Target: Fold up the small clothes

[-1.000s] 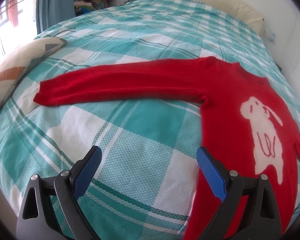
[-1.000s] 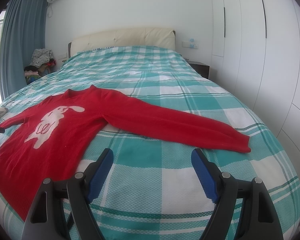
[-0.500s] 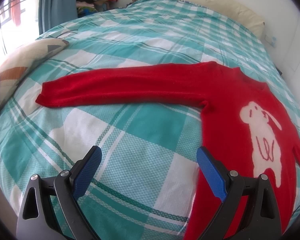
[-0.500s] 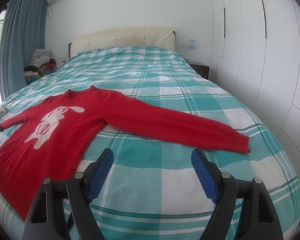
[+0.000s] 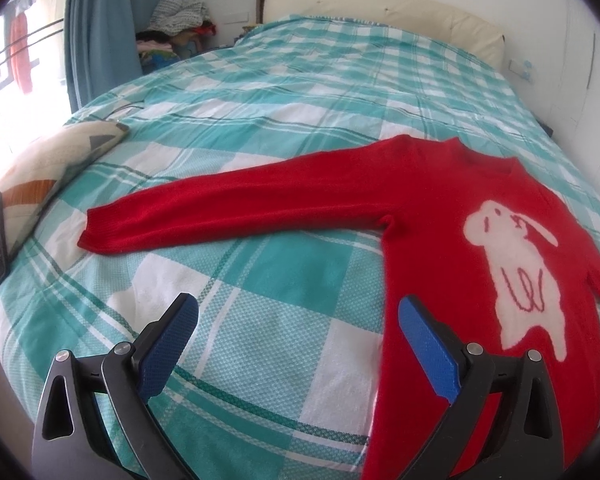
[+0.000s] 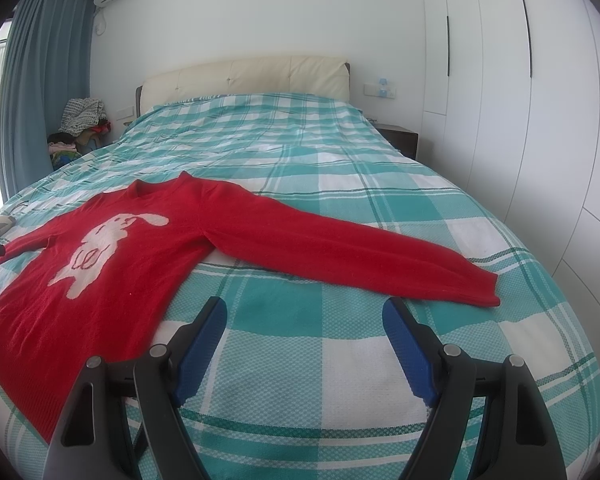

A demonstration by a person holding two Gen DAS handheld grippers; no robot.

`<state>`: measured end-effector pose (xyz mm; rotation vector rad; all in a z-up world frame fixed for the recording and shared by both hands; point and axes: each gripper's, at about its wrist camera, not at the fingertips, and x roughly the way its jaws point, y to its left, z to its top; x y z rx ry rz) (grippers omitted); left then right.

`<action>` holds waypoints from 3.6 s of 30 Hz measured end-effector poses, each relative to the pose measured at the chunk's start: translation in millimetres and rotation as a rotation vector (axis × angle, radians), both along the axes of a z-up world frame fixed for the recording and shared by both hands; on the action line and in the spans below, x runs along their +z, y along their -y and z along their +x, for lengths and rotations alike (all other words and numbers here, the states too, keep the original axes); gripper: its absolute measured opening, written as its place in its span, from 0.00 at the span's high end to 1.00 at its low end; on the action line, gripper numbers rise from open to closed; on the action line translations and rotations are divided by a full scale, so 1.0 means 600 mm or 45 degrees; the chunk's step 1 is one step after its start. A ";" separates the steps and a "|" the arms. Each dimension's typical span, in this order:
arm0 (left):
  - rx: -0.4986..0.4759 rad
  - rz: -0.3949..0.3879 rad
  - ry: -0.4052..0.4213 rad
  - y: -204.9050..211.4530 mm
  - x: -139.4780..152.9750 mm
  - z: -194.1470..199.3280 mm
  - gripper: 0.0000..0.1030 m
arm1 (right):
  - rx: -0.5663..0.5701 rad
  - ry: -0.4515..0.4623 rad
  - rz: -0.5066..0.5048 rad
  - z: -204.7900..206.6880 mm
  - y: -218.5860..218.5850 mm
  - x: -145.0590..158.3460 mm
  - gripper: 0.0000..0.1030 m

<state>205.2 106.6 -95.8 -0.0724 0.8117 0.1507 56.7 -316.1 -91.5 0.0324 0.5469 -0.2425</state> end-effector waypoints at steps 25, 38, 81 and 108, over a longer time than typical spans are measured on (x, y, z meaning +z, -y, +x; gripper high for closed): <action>0.084 -0.146 -0.018 -0.043 -0.002 0.001 0.02 | -0.030 -0.012 0.036 -0.002 0.019 -0.008 0.23; 0.102 -0.159 -0.012 -0.050 -0.001 -0.001 0.02 | -0.381 0.092 1.058 -0.032 0.297 -0.062 0.23; 0.161 -0.125 0.016 -0.096 0.014 -0.011 0.02 | 0.640 -0.193 0.627 0.457 -0.286 0.148 0.33; 0.051 -0.127 -0.312 -0.021 -0.093 0.040 0.02 | -0.071 -0.153 0.207 0.099 0.039 -0.088 0.27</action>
